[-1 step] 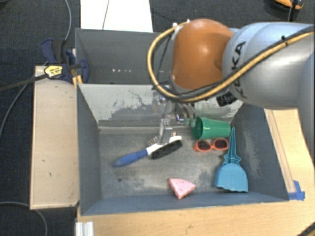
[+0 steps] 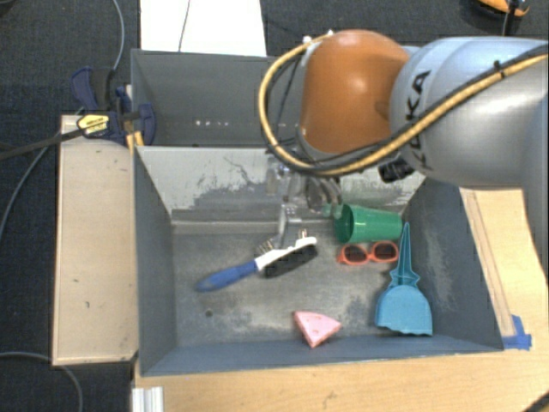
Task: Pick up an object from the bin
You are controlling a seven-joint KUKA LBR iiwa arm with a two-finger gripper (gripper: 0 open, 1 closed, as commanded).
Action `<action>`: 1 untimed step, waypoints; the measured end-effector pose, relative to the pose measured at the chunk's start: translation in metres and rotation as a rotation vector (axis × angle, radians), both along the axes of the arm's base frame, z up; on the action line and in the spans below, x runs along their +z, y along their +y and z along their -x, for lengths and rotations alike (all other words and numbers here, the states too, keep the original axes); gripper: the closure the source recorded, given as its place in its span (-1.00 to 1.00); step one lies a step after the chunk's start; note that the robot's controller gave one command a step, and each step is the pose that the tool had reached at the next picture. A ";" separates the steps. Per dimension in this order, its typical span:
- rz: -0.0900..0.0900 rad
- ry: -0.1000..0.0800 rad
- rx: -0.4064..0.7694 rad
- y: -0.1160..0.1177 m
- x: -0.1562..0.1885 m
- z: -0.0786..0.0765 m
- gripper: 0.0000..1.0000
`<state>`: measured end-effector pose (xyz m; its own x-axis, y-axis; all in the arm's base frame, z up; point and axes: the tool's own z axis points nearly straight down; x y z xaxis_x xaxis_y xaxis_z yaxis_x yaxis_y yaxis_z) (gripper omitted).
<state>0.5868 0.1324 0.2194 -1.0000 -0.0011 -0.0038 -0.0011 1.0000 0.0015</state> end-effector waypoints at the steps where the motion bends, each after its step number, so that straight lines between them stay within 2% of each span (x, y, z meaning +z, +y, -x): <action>1: 0.000 -0.002 0.092 -0.021 -0.051 -0.002 -1.00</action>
Offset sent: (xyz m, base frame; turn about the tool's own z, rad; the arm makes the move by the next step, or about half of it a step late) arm 0.0018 -0.0634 -0.0594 -0.2552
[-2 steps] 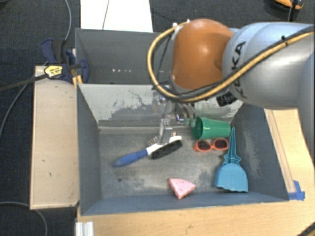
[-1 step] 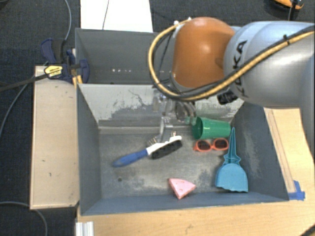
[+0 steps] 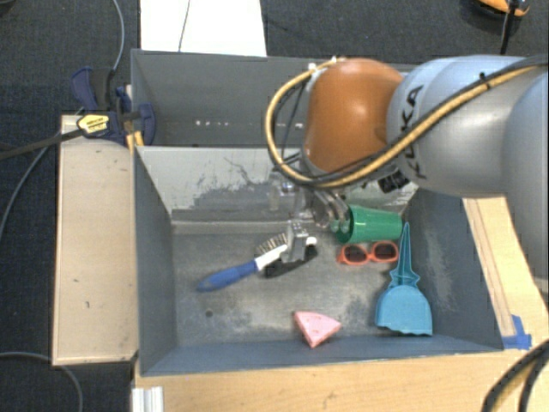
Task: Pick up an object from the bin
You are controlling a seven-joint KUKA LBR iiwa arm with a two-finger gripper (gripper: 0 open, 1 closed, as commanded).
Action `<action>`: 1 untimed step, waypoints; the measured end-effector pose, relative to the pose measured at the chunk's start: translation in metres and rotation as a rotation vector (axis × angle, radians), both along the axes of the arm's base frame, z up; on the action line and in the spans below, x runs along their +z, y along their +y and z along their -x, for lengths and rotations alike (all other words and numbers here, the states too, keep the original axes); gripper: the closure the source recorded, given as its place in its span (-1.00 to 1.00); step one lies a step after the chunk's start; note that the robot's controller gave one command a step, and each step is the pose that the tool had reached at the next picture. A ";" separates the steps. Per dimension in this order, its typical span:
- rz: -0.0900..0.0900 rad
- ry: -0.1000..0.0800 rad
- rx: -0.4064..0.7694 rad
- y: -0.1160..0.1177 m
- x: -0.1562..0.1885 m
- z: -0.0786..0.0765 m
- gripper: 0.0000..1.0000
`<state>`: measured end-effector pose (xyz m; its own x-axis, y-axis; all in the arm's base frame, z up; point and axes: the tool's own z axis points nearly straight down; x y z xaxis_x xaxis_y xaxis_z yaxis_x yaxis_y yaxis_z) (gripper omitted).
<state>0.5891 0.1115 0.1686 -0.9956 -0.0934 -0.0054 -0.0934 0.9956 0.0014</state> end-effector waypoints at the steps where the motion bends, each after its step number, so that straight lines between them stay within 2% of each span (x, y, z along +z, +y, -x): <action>1: 0.002 -0.002 0.159 -0.045 -0.007 0.000 -1.00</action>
Offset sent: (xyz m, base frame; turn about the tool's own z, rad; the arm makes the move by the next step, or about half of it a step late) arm 0.0024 -0.0428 -0.0376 -0.2667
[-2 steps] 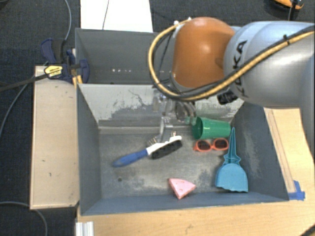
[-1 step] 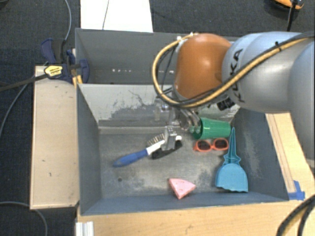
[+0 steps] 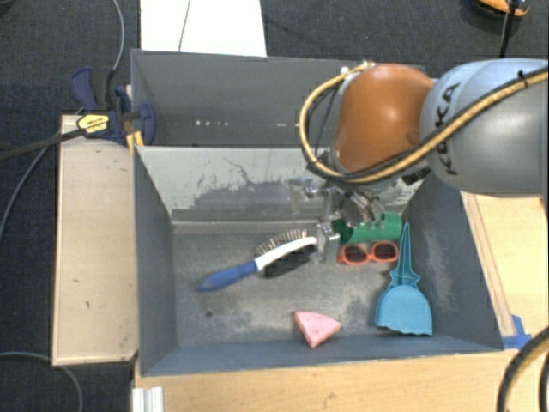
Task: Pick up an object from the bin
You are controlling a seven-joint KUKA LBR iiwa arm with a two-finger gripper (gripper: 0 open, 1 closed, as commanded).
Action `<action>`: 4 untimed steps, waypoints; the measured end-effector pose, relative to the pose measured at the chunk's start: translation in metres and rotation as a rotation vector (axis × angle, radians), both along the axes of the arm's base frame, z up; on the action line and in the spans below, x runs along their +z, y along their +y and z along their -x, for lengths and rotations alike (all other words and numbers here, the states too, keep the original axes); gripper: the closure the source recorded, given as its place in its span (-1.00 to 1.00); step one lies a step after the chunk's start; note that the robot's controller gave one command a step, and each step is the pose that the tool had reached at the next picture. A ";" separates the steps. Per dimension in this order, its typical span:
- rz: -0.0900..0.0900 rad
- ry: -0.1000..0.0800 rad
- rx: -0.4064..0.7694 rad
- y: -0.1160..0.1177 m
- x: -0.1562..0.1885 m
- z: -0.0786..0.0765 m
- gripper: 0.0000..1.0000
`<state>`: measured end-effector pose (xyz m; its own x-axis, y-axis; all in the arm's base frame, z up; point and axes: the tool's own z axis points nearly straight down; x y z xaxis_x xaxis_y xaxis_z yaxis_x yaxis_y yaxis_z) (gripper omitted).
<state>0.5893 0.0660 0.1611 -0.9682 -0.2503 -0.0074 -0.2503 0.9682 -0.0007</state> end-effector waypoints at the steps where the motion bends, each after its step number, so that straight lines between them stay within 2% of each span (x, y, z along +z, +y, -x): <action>1: -0.001 0.001 0.107 0.003 -0.030 -0.003 -1.00; 2: 0.001 -0.004 0.234 0.024 -0.090 -0.002 -1.00; 3: -0.001 -0.004 0.247 0.037 -0.091 -0.001 1.00; 4: -0.001 -0.004 0.249 0.036 -0.091 -0.002 1.00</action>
Offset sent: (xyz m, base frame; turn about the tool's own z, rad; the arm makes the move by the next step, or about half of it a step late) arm 0.0006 0.0249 -0.0911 -0.2354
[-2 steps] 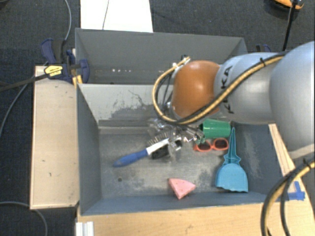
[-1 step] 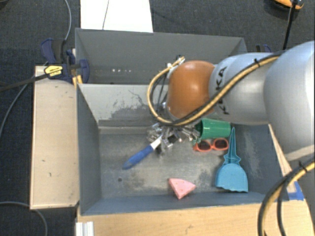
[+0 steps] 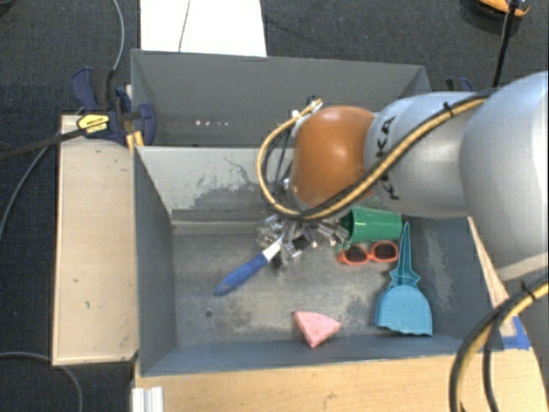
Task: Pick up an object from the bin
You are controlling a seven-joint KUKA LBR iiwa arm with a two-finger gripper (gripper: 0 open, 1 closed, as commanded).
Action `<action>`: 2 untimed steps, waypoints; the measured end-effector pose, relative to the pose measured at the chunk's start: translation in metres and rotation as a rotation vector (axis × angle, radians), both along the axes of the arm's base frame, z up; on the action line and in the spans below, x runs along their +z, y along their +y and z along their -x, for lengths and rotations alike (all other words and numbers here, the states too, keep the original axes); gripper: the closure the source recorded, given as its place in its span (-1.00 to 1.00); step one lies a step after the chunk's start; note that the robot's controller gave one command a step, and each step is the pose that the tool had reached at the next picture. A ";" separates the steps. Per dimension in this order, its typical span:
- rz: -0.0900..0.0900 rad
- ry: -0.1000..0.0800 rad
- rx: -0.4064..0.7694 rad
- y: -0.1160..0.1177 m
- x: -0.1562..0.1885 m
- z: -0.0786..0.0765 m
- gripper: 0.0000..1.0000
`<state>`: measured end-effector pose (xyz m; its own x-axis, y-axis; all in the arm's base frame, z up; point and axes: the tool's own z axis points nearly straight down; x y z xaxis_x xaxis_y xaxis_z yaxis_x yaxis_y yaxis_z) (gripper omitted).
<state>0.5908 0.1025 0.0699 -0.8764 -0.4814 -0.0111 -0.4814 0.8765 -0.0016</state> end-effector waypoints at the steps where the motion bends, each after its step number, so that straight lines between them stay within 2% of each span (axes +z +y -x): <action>1: 0.000 0.002 0.000 0.000 0.002 0.001 1.00; 2: 0.001 0.007 -0.002 0.000 0.017 0.002 1.00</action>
Offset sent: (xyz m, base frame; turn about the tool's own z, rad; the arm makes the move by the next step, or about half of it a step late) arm 0.0001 0.0000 0.0582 0.0000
